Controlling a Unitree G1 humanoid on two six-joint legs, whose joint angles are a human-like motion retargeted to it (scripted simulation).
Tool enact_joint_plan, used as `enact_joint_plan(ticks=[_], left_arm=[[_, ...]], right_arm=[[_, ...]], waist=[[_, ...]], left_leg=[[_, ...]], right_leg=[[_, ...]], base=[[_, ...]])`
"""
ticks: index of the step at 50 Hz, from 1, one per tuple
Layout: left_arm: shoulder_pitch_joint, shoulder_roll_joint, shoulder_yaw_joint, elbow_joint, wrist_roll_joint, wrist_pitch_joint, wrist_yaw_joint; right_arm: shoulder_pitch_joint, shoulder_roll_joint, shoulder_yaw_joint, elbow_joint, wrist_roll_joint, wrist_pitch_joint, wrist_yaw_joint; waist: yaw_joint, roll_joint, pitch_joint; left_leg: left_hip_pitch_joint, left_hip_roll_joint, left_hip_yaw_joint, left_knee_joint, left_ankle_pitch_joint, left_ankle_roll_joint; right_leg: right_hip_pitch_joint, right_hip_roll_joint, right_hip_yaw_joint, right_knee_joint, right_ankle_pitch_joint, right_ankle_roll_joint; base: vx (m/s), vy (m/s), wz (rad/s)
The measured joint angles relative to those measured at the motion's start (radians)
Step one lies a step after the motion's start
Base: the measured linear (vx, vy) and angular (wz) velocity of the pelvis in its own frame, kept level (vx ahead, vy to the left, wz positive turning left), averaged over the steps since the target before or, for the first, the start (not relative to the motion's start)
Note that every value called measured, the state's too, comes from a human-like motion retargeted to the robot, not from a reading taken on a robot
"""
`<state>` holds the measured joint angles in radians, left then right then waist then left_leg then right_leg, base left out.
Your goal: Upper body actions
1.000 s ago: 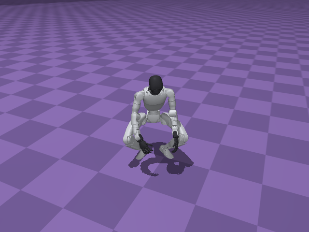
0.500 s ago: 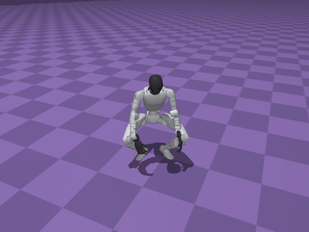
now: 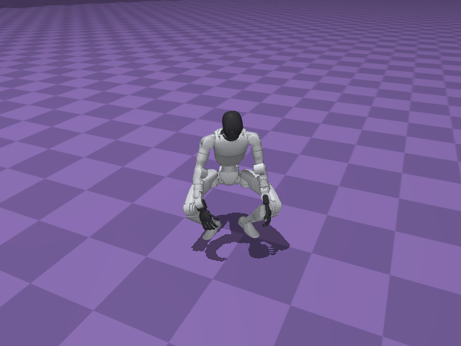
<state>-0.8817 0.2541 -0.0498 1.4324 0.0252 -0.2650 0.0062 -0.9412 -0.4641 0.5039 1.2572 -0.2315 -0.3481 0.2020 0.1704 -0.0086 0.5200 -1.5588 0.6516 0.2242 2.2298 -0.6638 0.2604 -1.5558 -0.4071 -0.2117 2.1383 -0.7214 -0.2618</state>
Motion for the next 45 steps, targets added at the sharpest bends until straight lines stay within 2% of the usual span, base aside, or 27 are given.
enact_joint_plan(ticks=[5, 10, 15, 19, 25, 28, 38, 45], left_arm=[[0.010, 0.009, -0.015, 0.024, 0.024, -0.001, -0.009], [0.015, 0.023, -0.032, 0.045, 0.081, 0.004, -0.019], [0.014, 0.032, -0.059, 0.068, 0.136, 0.018, -0.012], [0.013, 0.045, -0.090, 0.075, 0.255, 0.038, -0.044], [0.010, 0.058, -0.117, 0.060, 0.549, 0.102, -0.178], [0.010, 0.060, -0.122, 0.052, 0.620, 0.124, -0.231], [0.008, 0.055, -0.119, 0.060, 0.695, 0.205, -0.370], [0.007, 0.057, -0.109, 0.049, 0.687, 0.204, -0.383]], right_arm=[[-0.009, -0.014, 0.043, 0.035, -0.120, -0.024, -0.025], [-0.021, -0.023, 0.090, 0.060, -0.346, -0.015, -0.087], [-0.026, -0.027, 0.120, 0.076, -0.573, 0.080, 0.007], [-0.024, -0.019, 0.138, 0.097, -0.667, 0.137, 0.068], [-0.023, -0.013, 0.153, 0.123, -0.730, 0.148, 0.067], [-0.025, -0.016, 0.150, 0.119, -0.737, 0.146, 0.064], [-0.025, -0.014, 0.116, 0.109, -0.641, 0.132, 0.046], [-0.027, -0.011, 0.125, 0.104, -0.653, 0.128, 0.059]], waist=[[0.003, 0.001, 0.000], [0.005, 0.003, 0.000], [0.005, 0.004, 0.000], [0.007, 0.005, 0.000], [0.011, 0.004, 0.000], [0.010, 0.004, 0.000], [0.011, 0.003, 0.000], [0.014, 0.004, 0.000]], left_leg=[[0.000, 0.003, -0.001, -0.001, 0.005, 0.000], [0.001, 0.006, -0.005, 0.004, 0.007, 0.000], [0.001, 0.006, -0.007, 0.008, 0.009, 0.000], [0.002, 0.006, -0.008, 0.009, 0.012, 0.000], [0.002, 0.008, -0.009, 0.010, 0.015, 0.000], [0.003, 0.009, -0.008, 0.011, 0.016, 0.000], [0.003, 0.014, -0.013, 0.021, 0.016, 0.000], [0.004, 0.017, -0.013, 0.021, 0.021, 0.000]], right_leg=[[0.001, 0.002, 0.001, 0.000, 0.001, 0.000], [0.001, 0.003, 0.003, 0.005, -0.002, 0.000], [0.001, 0.002, 0.006, 0.012, -0.006, 0.000], [0.001, 0.002, 0.007, 0.014, -0.008, 0.000], [0.001, 0.004, 0.008, 0.014, -0.006, 0.000], [0.001, 0.004, 0.008, 0.014, -0.006, 0.000], [0.001, 0.009, 0.010, 0.018, -0.006, 0.000], [0.001, 0.010, 0.012, 0.019, -0.007, 0.000]], base=[[0.00, 0.00, 0.00], [0.00, 0.00, 0.00], [0.00, 0.00, 0.00], [0.00, 0.00, 0.00], [0.00, 0.00, 0.00], [0.00, 0.00, 0.00], [0.00, 0.00, 0.00], [0.00, 0.00, 0.00]])
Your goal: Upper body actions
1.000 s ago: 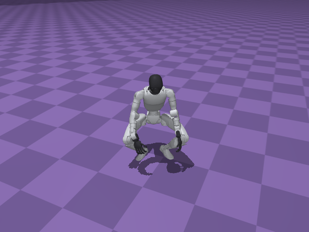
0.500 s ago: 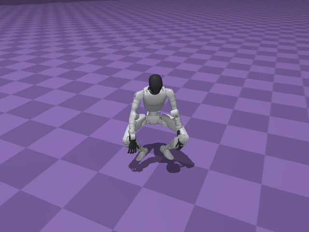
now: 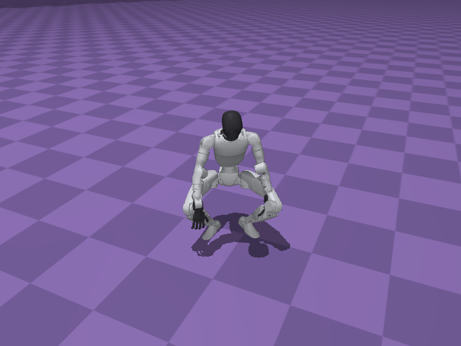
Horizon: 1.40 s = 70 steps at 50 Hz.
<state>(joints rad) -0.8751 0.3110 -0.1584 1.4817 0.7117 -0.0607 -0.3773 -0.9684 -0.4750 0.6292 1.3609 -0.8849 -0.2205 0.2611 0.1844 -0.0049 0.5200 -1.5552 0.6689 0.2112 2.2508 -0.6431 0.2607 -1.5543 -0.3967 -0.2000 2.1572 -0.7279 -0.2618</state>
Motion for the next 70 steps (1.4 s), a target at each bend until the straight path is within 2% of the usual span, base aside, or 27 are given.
enact_joint_plan(ticks=[5, 10, 15, 20, 25, 30, 34, 40, 43, 45, 50, 53, 55, 57, 60, 63, 67, 70], left_arm=[[-0.009, -0.002, 0.036, -0.022, -0.005, 0.006, -0.001], [-0.036, -0.016, 0.099, -0.074, -0.079, 0.035, 0.012], [-0.157, 0.004, 0.095, -0.105, -0.159, 0.061, -0.031], [-0.214, 0.097, 0.079, -0.158, -0.122, 0.042, -0.060], [-0.109, 0.128, 0.139, -0.199, -0.126, 0.034, 0.020], [0.078, 0.110, 0.237, -0.195, -0.229, 0.024, 0.051], [0.248, 0.070, 0.274, -0.142, -0.341, 0.026, 0.086], [0.500, -0.013, 0.338, -0.008, -0.427, 0.038, 0.110], [0.622, -0.046, 0.320, 0.061, -0.460, 0.037, 0.079], [0.728, -0.070, 0.309, 0.088, -0.453, 0.013, 0.074], [0.925, -0.173, 0.369, 0.117, -0.402, -0.003, 0.248], [1.014, -0.222, 0.424, 0.107, -0.391, -0.020, 0.312], [1.052, -0.250, 0.438, 0.100, -0.403, -0.015, 0.315], [1.058, -0.268, 0.467, 0.104, -0.442, 0.006, 0.307], [1.049, -0.272, 0.509, 0.108, -0.488, 0.047, 0.301], [1.038, -0.244, 0.490, 0.087, -0.417, 0.090, 0.234], [1.000, -0.185, 0.423, 0.052, -0.275, 0.090, 0.104], [0.958, -0.158, 0.394, 0.039, -0.238, 0.090, 0.092]], right_arm=[[0.002, 0.002, -0.009, -0.005, -0.032, 0.001, -0.002], [0.003, 0.023, -0.085, -0.013, -0.051, 0.024, -0.003], [-0.080, 0.002, -0.145, 0.027, -0.055, 0.141, -0.012], [-0.129, -0.052, -0.170, 0.007, -0.093, 0.116, 0.005], [-0.027, -0.068, -0.222, -0.054, -0.150, 0.113, -0.052], [0.168, -0.033, -0.342, -0.101, -0.146, 0.081, -0.105], [0.358, 0.019, -0.420, -0.083, -0.014, 0.097, -0.122], [0.604, 0.111, -0.512, 0.067, 0.260, 0.150, -0.107], [0.706, 0.147, -0.548, 0.165, 0.322, 0.182, -0.101], [0.775, 0.168, -0.560, 0.232, 0.329, 0.200, -0.118], [0.920, 0.222, -0.600, 0.326, 0.202, 0.259, -0.183], [0.987, 0.244, -0.619, 0.336, 0.132, 0.278, -0.180], [1.013, 0.250, -0.648, 0.329, 0.122, 0.280, -0.158], [1.013, 0.256, -0.673, 0.312, 0.150, 0.265, -0.138], [0.989, 0.265, -0.687, 0.278, 0.239, 0.224, -0.182], [0.939, 0.279, -0.688, 0.234, 0.345, 0.193, -0.206], [0.881, 0.304, -0.697, 0.115, 0.391, 0.203, -0.058], [0.849, 0.313, -0.663, 0.038, 0.409, 0.175, 0.054]], waist=[[-0.001, -0.004, 0.000], [-0.007, -0.001, 0.000], [0.012, 0.036, 0.000], [0.007, 0.095, 0.000], [-0.009, 0.105, 0.000], [-0.036, 0.079, 0.000], [-0.060, 0.052, 0.000], [-0.074, 0.011, -0.016], [-0.092, 0.007, -0.054], [-0.112, 0.007, -0.113], [-0.167, 0.008, -0.271], [-0.068, -0.007, -0.357], [-0.080, -0.016, -0.397], [-0.154, -0.018, -0.405], [-0.129, -0.012, -0.419], [-0.051, 0.014, -0.435], [-0.160, 0.019, -0.459], [-0.164, 0.020, -0.471]], left_leg=[[0.001, -0.004, 0.006, -0.009, 0.006, 0.000], [0.006, -0.043, 0.044, -0.111, 0.049, 0.000], [0.006, -0.083, 0.100, -0.333, 0.141, -0.001], [0.062, -0.129, 0.125, -0.578, 0.233, -0.013], [0.254, -0.181, 0.146, -0.800, 0.285, -0.081], [0.529, -0.231, 0.192, -1.065, 0.348, -0.153], [0.800, -0.311, 0.241, -1.339, 0.429, -0.202], [1.209, -0.451, 0.322, -1.776, 0.571, -0.241], [1.375, -0.493, 0.331, -1.940, 0.617, -0.263], [1.446, -0.506, 0.320, -2.017, 0.638, -0.279], [1.572, -0.531, 0.312, -2.176, 0.682, -0.302], [1.630, -0.538, 0.410, -2.213, 0.677, -0.320], [1.616, -0.525, 0.380, -2.186, 0.672, -0.336], [1.607, -0.526, 0.302, -2.170, 0.675, -0.340], [1.632, -0.521, 0.347, -2.187, 0.689, -0.340], [1.677, -0.545, 0.453, -2.250, 0.701, -0.307], [1.667, -0.548, 0.352, -2.238, 0.676, -0.317], [1.658, -0.545, 0.349, -2.233, 0.673, -0.316]], right_leg=[[0.000, 0.000, -0.001, -0.007, 0.001, 0.000], [0.004, 0.015, -0.027, -0.110, 0.041, 0.000], [0.023, 0.033, -0.102, -0.348, 0.135, 0.001], [0.161, 0.071, -0.215, -0.642, 0.217, 0.012], [0.384, 0.126, -0.233, -0.934, 0.302, 0.078], [0.648, 0.166, -0.210, -1.235, 0.399, 0.147], [0.909, 0.183, -0.208, -1.513, 0.494, 0.204], [1.276, 0.194, -0.209, -1.879, 0.625, 0.287], [1.423, 0.203, -0.232, -1.993, 0.657, 0.320], [1.498, 0.208, -0.253, -2.058, 0.675, 0.343], [1.624, 0.239, -0.302, -2.187, 0.709, 0.372], [1.609, 0.255, -0.212, -2.159, 0.676, 0.354], [1.619, 0.236, -0.237, -2.155, 0.672, 0.364], [1.665, 0.227, -0.318, -2.181, 0.684, 0.372], [1.672, 0.232, -0.273, -2.182, 0.691, 0.372], [1.660, 0.274, -0.177, -2.188, 0.698, 0.356], [1.670, 0.264, -0.275, -2.182, 0.685, 0.363], [1.665, 0.264, -0.276, -2.178, 0.682, 0.362]], base=[[0.00, 0.00, 0.00], [0.00, 0.00, 0.00], [-0.14, -0.02, 0.05], [-0.14, -0.08, 0.19], [0.07, 0.00, 0.06], [0.23, 0.02, 0.07], [0.34, 0.00, 0.20], [0.38, 0.04, 0.10], [0.50, 0.09, 0.22], [0.60, 0.10, 0.41], [0.53, 0.11, 0.21], [0.43, 0.09, -1.18], [0.27, 0.06, 0.60], [0.11, 0.04, 1.36], [0.08, 0.07, -0.63], [0.06, 0.07, -1.25], [-0.03, 0.05, 0.97], [-0.02, 0.02, 0.08]])
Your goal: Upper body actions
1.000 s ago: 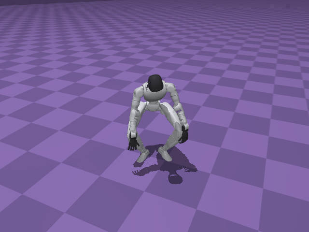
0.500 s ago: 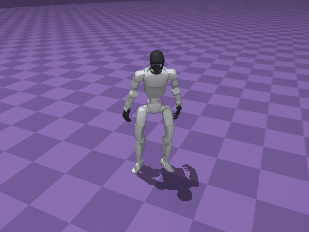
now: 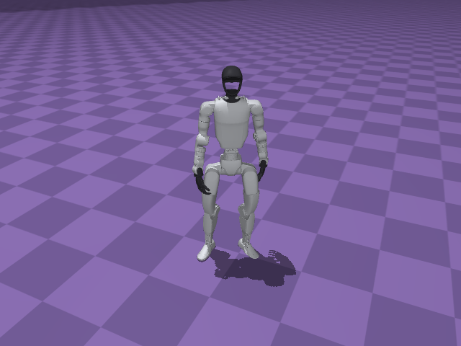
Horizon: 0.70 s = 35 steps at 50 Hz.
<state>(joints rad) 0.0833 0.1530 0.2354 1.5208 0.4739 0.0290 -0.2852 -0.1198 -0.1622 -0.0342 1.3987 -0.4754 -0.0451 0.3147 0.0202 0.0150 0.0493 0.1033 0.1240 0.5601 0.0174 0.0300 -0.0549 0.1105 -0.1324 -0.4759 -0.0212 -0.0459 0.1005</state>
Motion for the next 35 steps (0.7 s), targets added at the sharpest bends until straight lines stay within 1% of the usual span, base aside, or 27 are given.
enact_joint_plan(ticks=[4, 8, 12, 16, 18, 20, 23, 25, 26, 28, 30, 31, 33, 35], left_arm=[[-0.069, 0.012, -0.030, 0.003, -0.035, 0.007, 0.047], [-0.126, -0.008, -0.030, 0.009, -0.100, 0.009, 0.096], [-0.151, -0.053, -0.017, 0.001, -0.167, -0.021, 0.099], [-0.148, -0.092, -0.024, -0.003, -0.191, -0.058, 0.073], [-0.142, -0.105, -0.038, 0.001, -0.173, -0.066, 0.062], [-0.129, -0.109, -0.063, 0.005, -0.142, -0.077, 0.060], [-0.098, -0.108, -0.095, 0.016, -0.065, -0.110, 0.124], [-0.080, -0.106, -0.108, 0.022, -0.021, -0.108, 0.205], [-0.069, -0.104, -0.107, 0.024, -0.001, -0.107, 0.229], [-0.049, -0.097, -0.106, 0.028, 0.044, -0.104, 0.251], [-0.031, -0.084, -0.108, 0.030, 0.085, -0.095, 0.227], [-0.021, -0.076, -0.107, 0.031, 0.097, -0.086, 0.202], [-0.002, -0.063, -0.104, 0.041, 0.090, -0.077, 0.162], [0.010, -0.054, -0.090, 0.052, 0.040, -0.071, 0.156]], right_arm=[[-0.030, -0.003, 0.063, -0.069, -0.015, -0.045, 0.034], [-0.040, -0.004, 0.116, -0.089, -0.107, -0.080, -0.002], [-0.043, -0.001, 0.175, -0.039, -0.196, -0.088, -0.044], [-0.032, 0.010, 0.226, 0.053, -0.275, -0.048, -0.072], [-0.018, 0.020, 0.251, 0.095, -0.334, 0.000, -0.106], [0.003, 0.028, 0.283, 0.128, -0.419, 0.047, -0.176], [0.041, 0.033, 0.336, 0.164, -0.550, 0.066, -0.282], [0.068, 0.032, 0.356, 0.171, -0.625, 0.062, -0.292], [0.082, 0.031, 0.340, 0.168, -0.636, 0.083, -0.296], [0.106, 0.033, 0.286, 0.162, -0.587, 0.101, -0.266], [0.117, 0.034, 0.220, 0.163, -0.451, 0.069, -0.190], [0.114, 0.029, 0.194, 0.171, -0.386, 0.057, -0.174], [0.109, 0.018, 0.149, 0.191, -0.292, 0.049, -0.164], [0.095, 0.001, 0.117, 0.212, -0.227, 0.058, -0.151]], waist=[[0.013, -0.003, -0.012], [0.027, -0.007, -0.024], [0.028, -0.009, -0.028], [0.023, -0.006, -0.033], [0.021, -0.004, -0.036], [0.019, -0.002, -0.038], [0.016, 0.000, -0.038], [0.013, 0.000, -0.037], [0.013, -0.001, -0.036], [0.021, -0.005, -0.037], [0.018, -0.006, -0.036], [0.013, -0.006, -0.037], [0.003, -0.004, -0.040], [-0.005, -0.003, -0.039]], left_leg=[[0.000, 0.000, -0.003, -0.001, -0.003, 0.002], [0.003, -0.001, -0.007, -0.003, -0.005, 0.003], [0.007, -0.002, -0.014, -0.001, -0.008, 0.004], [0.012, -0.002, -0.016, -0.004, -0.011, 0.005], [0.013, -0.002, -0.017, -0.005, -0.013, 0.006], [0.013, -0.002, -0.018, -0.005, -0.014, 0.006], [0.015, -0.002, -0.018, -0.006, -0.017, 0.006], [0.018, -0.002, -0.015, -0.008, -0.018, 0.006], [0.020, -0.004, -0.009, -0.008, -0.020, 0.005], [0.020, -0.009, 0.007, -0.009, -0.023, 0.005], [0.019, -0.010, 0.010, -0.009, -0.024, 0.006], [0.017, -0.010, 0.009, -0.009, -0.025, 0.006], [0.011, -0.008, 0.007, -0.010, -0.025, 0.006], [0.004, -0.006, 0.004, -0.010, -0.024, 0.006]], right_leg=[[-0.001, 0.001, 0.000, 0.002, -0.001, -0.003], [0.003, 0.002, -0.003, 0.001, -0.001, -0.005], [0.011, 0.002, -0.008, 0.002, -0.003, -0.006], [0.016, 0.005, -0.010, 0.002, -0.004, -0.007], [0.018, 0.007, -0.011, 0.001, -0.005, -0.007], [0.019, 0.008, -0.011, 0.001, -0.007, -0.007], [0.021, 0.010, -0.013, 0.000, -0.008, -0.007], [0.021, 0.012, -0.011, 0.000, -0.008, -0.010], [0.016, 0.014, -0.007, 0.002, -0.008, -0.014], [0.031, 0.038, 0.001, -0.020, -0.015, -0.029], [0.033, 0.041, -0.002, -0.027, -0.013, -0.029], [0.030, 0.038, -0.001, -0.025, -0.012, -0.027], [0.019, 0.031, 0.001, -0.017, -0.010, -0.021], [0.007, 0.025, -0.002, -0.010, -0.007, -0.019]], base=[[0.00, 0.00, 0.00], [0.00, 0.00, 0.00], [0.00, 0.00, 0.00], [0.00, 0.00, 0.00], [0.00, 0.00, 0.00], [0.00, 0.00, 0.00], [0.00, 0.00, 0.00], [0.00, 0.00, 0.00], [-0.01, 0.01, -0.23], [-0.01, 0.00, -0.34], [-0.01, -0.01, -0.10], [0.00, 0.00, 0.00], [0.00, 0.00, 0.00], [-0.03, 0.00, 0.05]])
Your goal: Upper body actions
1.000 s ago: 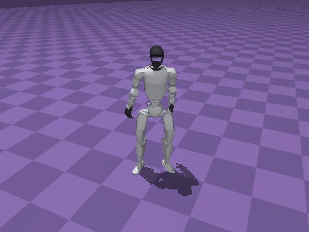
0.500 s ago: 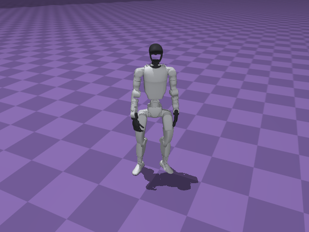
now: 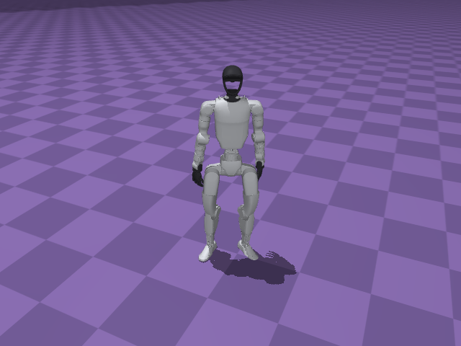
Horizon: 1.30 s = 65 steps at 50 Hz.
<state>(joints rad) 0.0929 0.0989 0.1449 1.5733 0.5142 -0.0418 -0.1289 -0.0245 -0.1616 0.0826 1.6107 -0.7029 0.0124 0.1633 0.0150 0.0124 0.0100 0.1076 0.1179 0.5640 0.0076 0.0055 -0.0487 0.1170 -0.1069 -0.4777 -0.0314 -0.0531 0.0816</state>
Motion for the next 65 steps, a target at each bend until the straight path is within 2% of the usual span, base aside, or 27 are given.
enact_joint_plan(ticks=[6, 10, 15, 17, 20, 23, 25, 28, 30, 36, 40, 45, 50, 58, 62, 65], left_arm=[[-0.017, 0.006, 0.088, 0.020, -0.162, 0.038, 0.075], [-0.046, 0.019, 0.115, 0.009, -0.229, 0.041, 0.032], [-0.124, 0.042, 0.067, -0.018, -0.237, 0.036, -0.007], [-0.185, 0.051, 0.042, -0.036, -0.236, 0.024, -0.006], [-0.297, 0.069, -0.003, -0.074, -0.243, -0.021, 0.008], [-0.455, 0.122, -0.078, -0.102, -0.267, -0.123, -0.001], [-0.557, 0.177, -0.133, -0.121, -0.267, -0.168, -0.029], [-0.712, 0.200, -0.144, -0.122, -0.204, -0.133, -0.041], [-0.805, 0.197, -0.126, -0.109, -0.169, -0.133, -0.004], [-1.024, 0.194, -0.184, -0.161, -0.285, -0.219, 0.215], [-1.148, 0.186, -0.210, -0.211, -0.261, -0.270, 0.260], [-1.272, 0.235, -0.256, -0.289, -0.162, -0.289, 0.317], [-1.233, 0.247, -0.255, -0.357, -0.148, -0.267, 0.400], [-1.048, 0.255, -0.287, -0.413, -0.221, -0.277, 0.439], [-0.949, 0.295, -0.294, -0.452, -0.218, -0.252, 0.426], [-0.918, 0.325, -0.282, -0.461, -0.174, -0.231, 0.436]], right_arm=[[-0.042, -0.034, -0.032, 0.005, 0.090, 0.015, -0.004], [-0.058, -0.037, -0.015, -0.030, 0.075, -0.008, -0.041], [-0.095, -0.033, 0.029, -0.091, 0.041, -0.031, -0.055], [-0.141, -0.035, 0.055, -0.119, 0.041, -0.038, -0.066], [-0.230, -0.043, 0.090, -0.177, 0.039, -0.058, -0.117], [-0.343, -0.068, 0.109, -0.253, 0.024, -0.091, -0.161], [-0.406, -0.087, 0.110, -0.296, 0.006, -0.112, -0.163], [-0.502, -0.124, 0.094, -0.330, -0.053, -0.123, -0.139], [-0.580, -0.147, 0.094, -0.326, -0.116, -0.114, -0.134], [-0.814, -0.212, 0.122, -0.315, -0.230, -0.080, -0.189], [-0.925, -0.274, 0.173, -0.363, -0.131, -0.133, -0.226], [-1.083, -0.340, 0.272, -0.444, -0.007, -0.229, -0.285], [-1.105, -0.375, 0.393, -0.529, 0.047, -0.323, -0.372], [-1.021, -0.366, 0.519, -0.520, 0.077, -0.388, -0.476], [-0.966, -0.370, 0.543, -0.526, 0.129, -0.411, -0.461], [-0.949, -0.382, 0.547, -0.511, 0.128, -0.406, -0.492]], waist=[[-0.001, -0.003, 0.019], [0.006, -0.016, 0.029], [0.027, -0.031, 0.083], [0.041, -0.042, 0.144], [0.052, -0.056, 0.269], [0.077, -0.060, 0.401], [0.098, -0.061, 0.460], [0.122, -0.048, 0.492], [0.130, -0.052, 0.504], [0.129, -0.008, 0.510], [0.137, 0.009, 0.510], [0.129, 0.017, 0.510], [0.104, -0.044, 0.510], [0.102, -0.068, 0.510], [0.093, -0.075, 0.510], [0.094, -0.073, 0.510]], left_leg=[[-0.030, 0.001, -0.008, 0.005, 0.000, 0.003], [-0.077, 0.003, -0.017, 0.020, 0.001, 0.006], [-0.170, 0.020, -0.024, 0.067, 0.000, 0.009], [-0.226, 0.040, -0.022, 0.123, -0.012, 0.009], [-0.325, 0.072, -0.034, 0.235, -0.048, 0.011], [-0.463, 0.124, -0.051, 0.392, -0.100, 0.013], [-0.560, 0.149, -0.068, 0.496, -0.139, 0.022], [-0.740, 0.195, -0.102, 0.666, -0.199, 0.034], [-0.866, 0.220, -0.109, 0.788, -0.244, 0.049], [-1.259, 0.307, -0.185, 1.155, -0.374, 0.094], [-1.466, 0.337, -0.205, 1.352, -0.448, 0.145], [-1.674, 0.377, -0.223, 1.567, -0.519, 0.202], [-1.678, 0.412, -0.189, 1.794, -0.620, 0.230], [-1.678, 0.494, -0.294, 2.169, -0.749, 0.267], [-1.678, 0.507, -0.326, 2.243, -0.759, 0.270], [-1.678, 0.504, -0.314, 2.218, -0.734, 0.274]], right_leg=[[-0.037, -0.012, 0.004, 0.016, 0.005, 0.001], [-0.076, -0.023, 0.000, 0.026, 0.007, 0.001], [-0.160, -0.044, 0.010, 0.062, 0.011, -0.002], [-0.208, -0.061, 0.023, 0.098, 0.006, -0.002], [-0.289, -0.084, 0.030, 0.175, -0.015, -0.008], [-0.408, -0.099, 0.040, 0.283, -0.049, -0.024], [-0.490, -0.109, 0.043, 0.354, -0.074, -0.038], [-0.642, -0.115, 0.042, 0.481, -0.120, -0.063], [-0.769, -0.131, 0.060, 0.592, -0.157, -0.080], [-1.124, -0.157, 0.060, 0.932, -0.278, -0.136], [-1.330, -0.189, 0.069, 1.141, -0.352, -0.178], [-1.549, -0.224, 0.097, 1.384, -0.431, -0.209], [-1.677, -0.272, 0.230, 1.680, -0.536, -0.237], [-1.687, -0.318, 0.296, 2.071, -0.704, -0.305], [-1.687, -0.320, 0.304, 2.161, -0.750, -0.339], [-1.687, -0.318, 0.299, 2.147, -0.742, -0.341]], base=[[-0.06, -0.03, 0.04], [-0.07, -0.09, 0.07], [-0.23, -0.13, 0.01], [-0.36, -0.23, -0.15], [-0.55, -0.29, 0.01], [-0.49, -0.33, -0.02], [-0.39, -0.32, 0.11], [-0.29, -0.21, 0.03], [-0.36, -0.09, -0.19], [-0.30, 0.01, -0.23], [-0.15, 0.03, -0.16], [-0.14, 0.08, -0.21], [-0.05, 0.04, 0.02], [0.04, -0.01, -0.01], [-0.08, 0.05, 0.06], [-0.10, 0.03, 0.09]])
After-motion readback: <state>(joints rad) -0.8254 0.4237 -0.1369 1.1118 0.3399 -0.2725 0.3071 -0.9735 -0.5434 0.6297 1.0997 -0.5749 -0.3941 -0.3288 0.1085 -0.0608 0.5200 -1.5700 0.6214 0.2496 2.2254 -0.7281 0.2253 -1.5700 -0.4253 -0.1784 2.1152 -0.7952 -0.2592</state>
